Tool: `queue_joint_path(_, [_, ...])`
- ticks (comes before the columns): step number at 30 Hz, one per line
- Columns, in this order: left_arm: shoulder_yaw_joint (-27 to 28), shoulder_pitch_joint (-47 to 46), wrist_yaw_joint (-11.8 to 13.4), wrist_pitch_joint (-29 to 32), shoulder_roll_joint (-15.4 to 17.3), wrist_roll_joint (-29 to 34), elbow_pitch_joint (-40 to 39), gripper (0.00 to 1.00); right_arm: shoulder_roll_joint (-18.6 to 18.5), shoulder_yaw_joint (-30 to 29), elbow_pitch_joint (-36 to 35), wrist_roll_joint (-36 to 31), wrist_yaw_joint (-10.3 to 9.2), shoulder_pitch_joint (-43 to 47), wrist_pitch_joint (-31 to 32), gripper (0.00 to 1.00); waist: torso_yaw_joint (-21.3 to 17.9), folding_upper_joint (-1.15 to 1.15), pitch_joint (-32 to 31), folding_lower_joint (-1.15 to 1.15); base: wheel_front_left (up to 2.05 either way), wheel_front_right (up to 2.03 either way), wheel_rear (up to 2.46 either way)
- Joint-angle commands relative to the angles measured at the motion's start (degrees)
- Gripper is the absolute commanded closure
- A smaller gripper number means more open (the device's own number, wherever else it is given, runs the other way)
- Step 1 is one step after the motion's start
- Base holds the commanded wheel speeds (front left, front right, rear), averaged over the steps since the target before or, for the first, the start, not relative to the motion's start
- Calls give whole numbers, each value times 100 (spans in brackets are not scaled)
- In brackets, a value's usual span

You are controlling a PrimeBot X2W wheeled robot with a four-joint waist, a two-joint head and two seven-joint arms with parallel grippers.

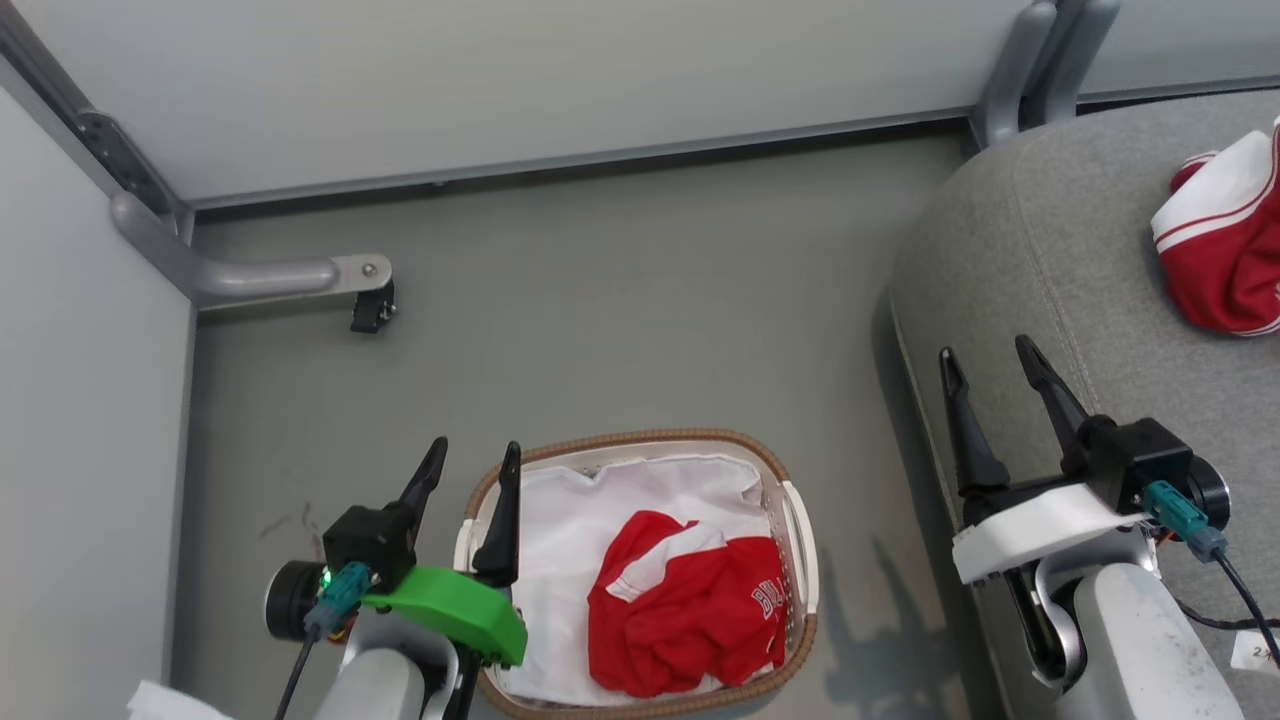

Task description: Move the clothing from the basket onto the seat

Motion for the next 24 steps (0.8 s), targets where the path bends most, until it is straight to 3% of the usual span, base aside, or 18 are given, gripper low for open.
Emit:
queue_joint_path(1, [-93, -285, -39, -4, 13, 2, 108, 0, -22, 18, -70, -64, -8, -137, -2, 0, -243, 0, 630, 0, 0, 0, 0])
queue_joint_path(12, [-1095, -1472, -86, -5, 23, -118, 1321, 0, -18, 171, -423, 15, -8, -723, -2, 0, -908, 0, 1897, 0, 0, 0, 0])
queue_joint_path(17, [-1796, -1967, -94, -5, 27, -97, 2045, 0, -18, 234, -585, 110, -8, -938, -2, 0, -1171, 0, 2446, 0, 0, 0, 0])
queue_joint_path(24, [-2535, -2535, -96, 52, 26, -427, 2931, 0, -17, 381, -775, 279, -8, -1176, -2, 0, -1429, 0, 3054, 0, 0, 0, 0])
